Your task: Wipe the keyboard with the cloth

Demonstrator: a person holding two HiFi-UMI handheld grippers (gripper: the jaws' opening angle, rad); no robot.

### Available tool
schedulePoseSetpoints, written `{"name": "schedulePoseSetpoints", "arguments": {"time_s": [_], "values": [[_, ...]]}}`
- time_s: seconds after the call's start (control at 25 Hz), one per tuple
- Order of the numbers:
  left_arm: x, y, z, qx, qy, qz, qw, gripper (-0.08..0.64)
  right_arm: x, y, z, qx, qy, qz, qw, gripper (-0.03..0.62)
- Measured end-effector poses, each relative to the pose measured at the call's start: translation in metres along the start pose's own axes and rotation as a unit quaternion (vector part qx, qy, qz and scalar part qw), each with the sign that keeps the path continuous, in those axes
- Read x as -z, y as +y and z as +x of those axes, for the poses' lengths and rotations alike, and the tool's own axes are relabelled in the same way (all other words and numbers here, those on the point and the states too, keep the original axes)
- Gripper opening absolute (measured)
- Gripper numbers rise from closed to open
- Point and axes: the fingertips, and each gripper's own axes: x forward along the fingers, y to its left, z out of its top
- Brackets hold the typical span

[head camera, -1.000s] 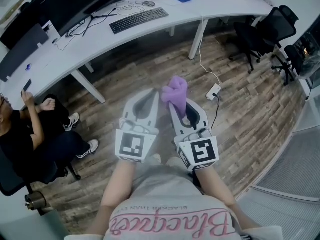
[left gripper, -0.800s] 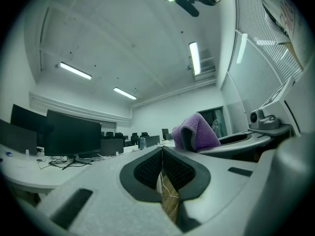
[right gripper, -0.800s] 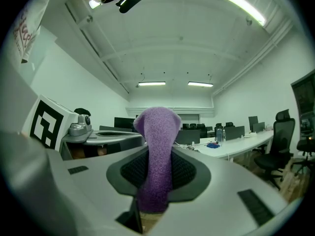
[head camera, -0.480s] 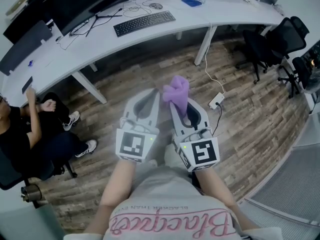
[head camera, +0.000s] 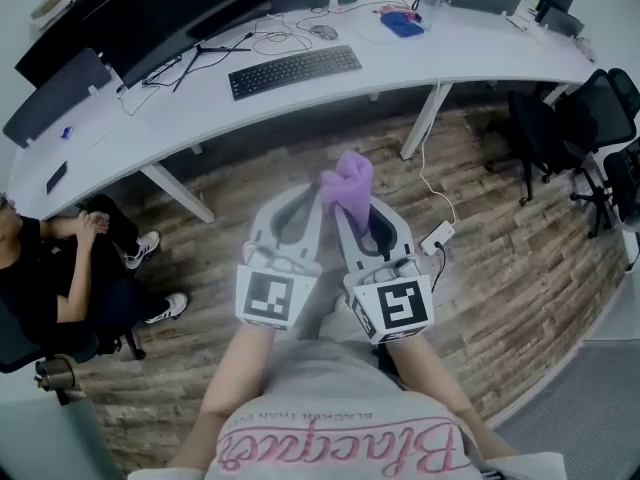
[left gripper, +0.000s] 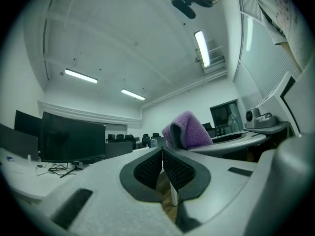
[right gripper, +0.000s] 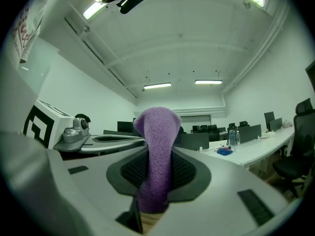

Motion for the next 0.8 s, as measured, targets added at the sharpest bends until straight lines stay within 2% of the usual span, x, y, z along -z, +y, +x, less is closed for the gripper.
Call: {"name": "schedulePoseSetpoints", "arguments": {"time_s": [0.4,0.56,0.8], "values": [[0.011,0.030,0.089,-0.043,0.006,-0.005,0.9990,0.006,0.003,-0.069,0.075,-0.048,0.007,0.008,0.999,0.091],[0.023,0.046,0.108,-0.056,0.013,-0.012,0.9983,0.007,0.009,-0.078,0.102,-0.064,0.015,0.005,0.998,0.091],[0.034,0.093,0.135,-0.079,0.018,-0.023,0.9965,0.007,0.013,-0.083,0.155,-0.085,0.023,-0.003,0.996,0.091]]}}
